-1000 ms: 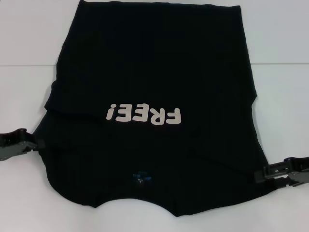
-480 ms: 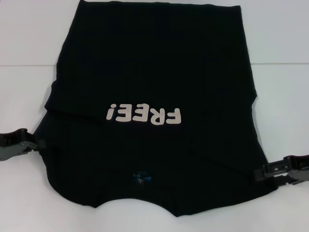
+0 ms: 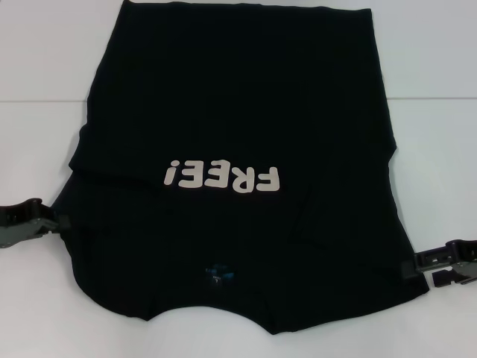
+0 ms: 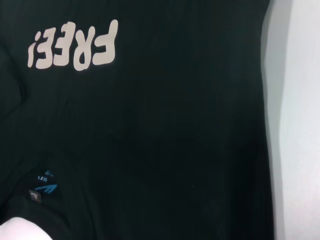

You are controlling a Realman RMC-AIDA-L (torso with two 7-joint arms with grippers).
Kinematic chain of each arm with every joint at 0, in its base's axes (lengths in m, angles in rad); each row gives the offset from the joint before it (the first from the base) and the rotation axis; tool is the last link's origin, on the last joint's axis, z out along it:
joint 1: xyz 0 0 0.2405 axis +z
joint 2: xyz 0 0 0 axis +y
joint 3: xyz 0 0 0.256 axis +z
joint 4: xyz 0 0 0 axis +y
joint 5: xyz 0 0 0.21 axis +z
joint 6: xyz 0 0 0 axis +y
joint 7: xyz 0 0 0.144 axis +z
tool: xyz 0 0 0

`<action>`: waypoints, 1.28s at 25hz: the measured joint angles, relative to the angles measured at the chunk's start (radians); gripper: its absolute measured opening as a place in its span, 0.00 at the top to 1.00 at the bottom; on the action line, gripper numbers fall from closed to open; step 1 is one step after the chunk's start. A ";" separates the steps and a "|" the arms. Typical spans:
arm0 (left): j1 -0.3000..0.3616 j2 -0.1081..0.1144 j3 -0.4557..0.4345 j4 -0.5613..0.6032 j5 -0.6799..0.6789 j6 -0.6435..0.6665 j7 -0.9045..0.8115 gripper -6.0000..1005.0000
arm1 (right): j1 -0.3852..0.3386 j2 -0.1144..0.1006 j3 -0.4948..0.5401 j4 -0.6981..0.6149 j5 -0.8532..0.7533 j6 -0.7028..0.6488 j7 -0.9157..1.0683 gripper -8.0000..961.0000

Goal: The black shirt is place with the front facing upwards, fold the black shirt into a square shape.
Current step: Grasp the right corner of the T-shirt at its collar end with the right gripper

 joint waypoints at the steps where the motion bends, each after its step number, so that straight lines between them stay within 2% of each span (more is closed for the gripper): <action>1: 0.000 0.000 0.000 0.000 0.000 -0.001 0.000 0.96 | 0.001 0.000 0.000 0.000 0.000 0.000 0.000 0.05; 32: -0.004 0.000 0.000 0.000 -0.001 -0.007 0.006 0.96 | 0.013 0.006 -0.018 0.007 -0.003 0.008 -0.001 0.05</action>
